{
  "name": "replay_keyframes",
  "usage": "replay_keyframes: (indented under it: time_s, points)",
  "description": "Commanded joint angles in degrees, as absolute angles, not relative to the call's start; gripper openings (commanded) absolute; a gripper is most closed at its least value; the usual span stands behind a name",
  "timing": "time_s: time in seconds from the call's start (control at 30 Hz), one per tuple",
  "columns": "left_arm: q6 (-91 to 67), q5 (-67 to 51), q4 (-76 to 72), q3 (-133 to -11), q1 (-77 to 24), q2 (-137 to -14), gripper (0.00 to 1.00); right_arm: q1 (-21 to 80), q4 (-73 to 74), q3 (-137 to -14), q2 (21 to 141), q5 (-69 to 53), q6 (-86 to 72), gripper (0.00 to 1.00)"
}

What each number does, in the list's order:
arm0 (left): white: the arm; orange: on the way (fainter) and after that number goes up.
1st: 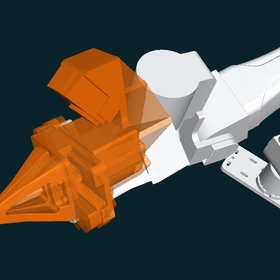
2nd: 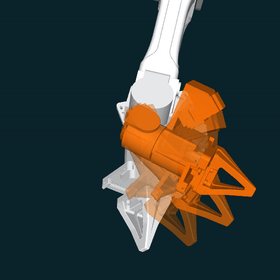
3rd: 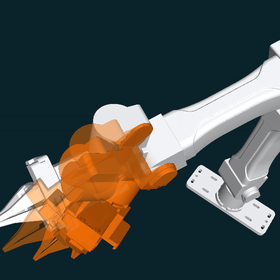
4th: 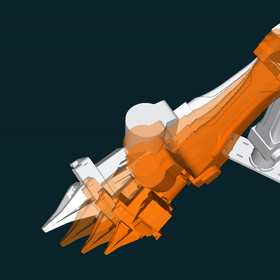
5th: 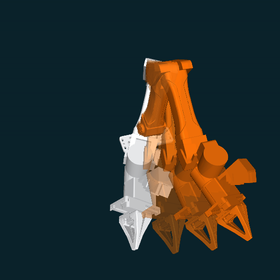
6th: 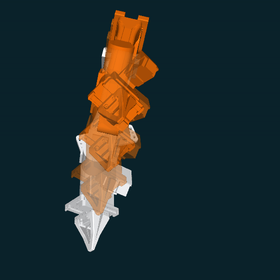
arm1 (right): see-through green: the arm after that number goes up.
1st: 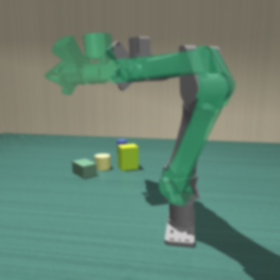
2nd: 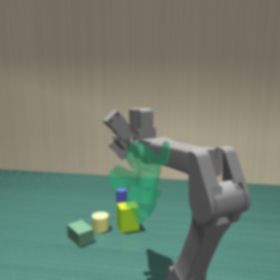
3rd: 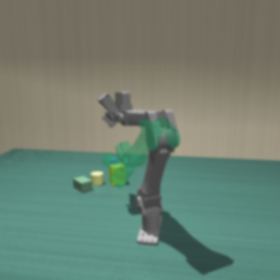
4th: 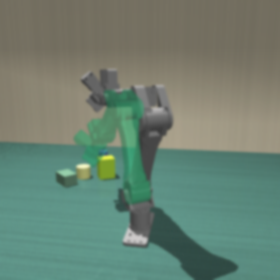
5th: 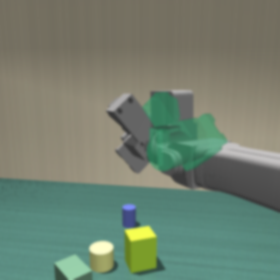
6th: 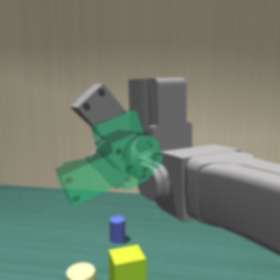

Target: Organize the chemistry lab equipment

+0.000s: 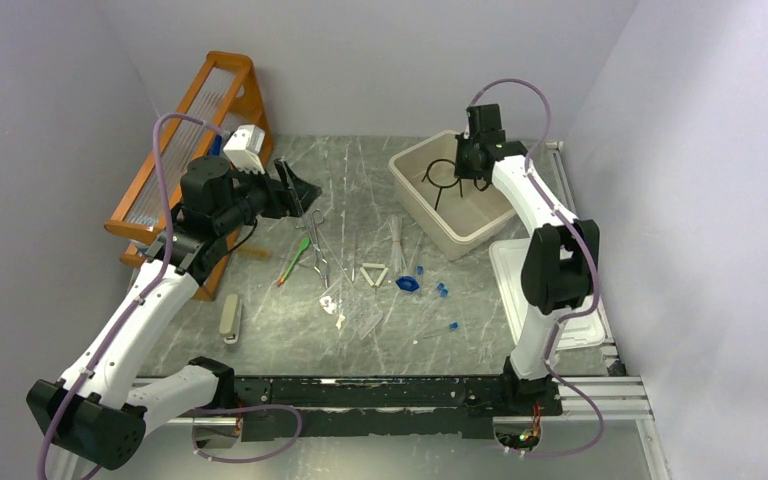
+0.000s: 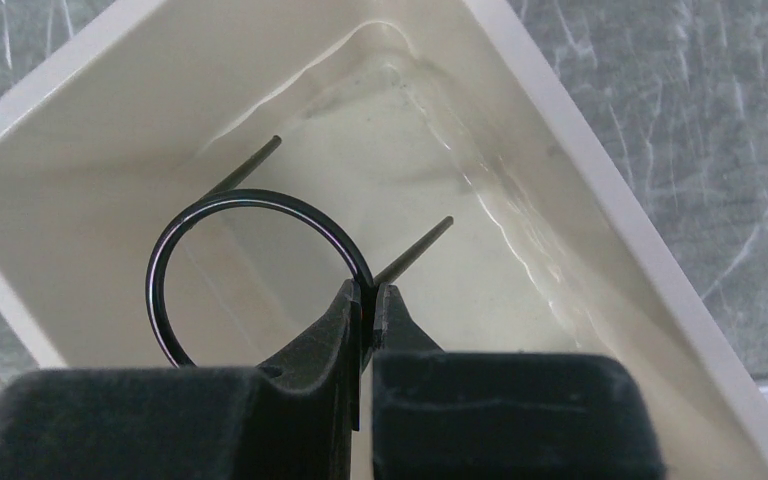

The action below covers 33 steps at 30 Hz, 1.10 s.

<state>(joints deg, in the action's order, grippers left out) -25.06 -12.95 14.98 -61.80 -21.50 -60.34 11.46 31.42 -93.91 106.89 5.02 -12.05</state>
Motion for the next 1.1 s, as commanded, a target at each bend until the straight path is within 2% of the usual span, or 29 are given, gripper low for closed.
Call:
replay_keyframes:
  time_s: [0.0,0.6,0.73,0.93,1.07]
  points:
    - [-23.89,-11.55,15.79,-61.98,-21.71,-60.84,0.81,10.68,30.16,-99.43,109.58,0.40,-4.71,0.00]
    - [-24.91,-10.89,17.06,-63.74,-21.71,-62.41,0.81,7.43,31.02,-108.10,121.19,-13.25,9.47,0.01]
    - [-24.90,-10.43,17.28,-63.80,-21.71,-62.40,0.80,7.54,30.99,-109.31,122.32,-12.10,8.47,0.18]
    - [-24.16,-9.20,18.49,-64.24,-21.71,-62.34,0.81,7.49,30.91,-109.61,119.85,-10.53,2.87,0.38]
    - [-22.92,-7.15,19.66,-64.59,-21.71,-61.86,0.81,7.47,31.49,-109.16,116.04,-7.28,-1.79,0.46]
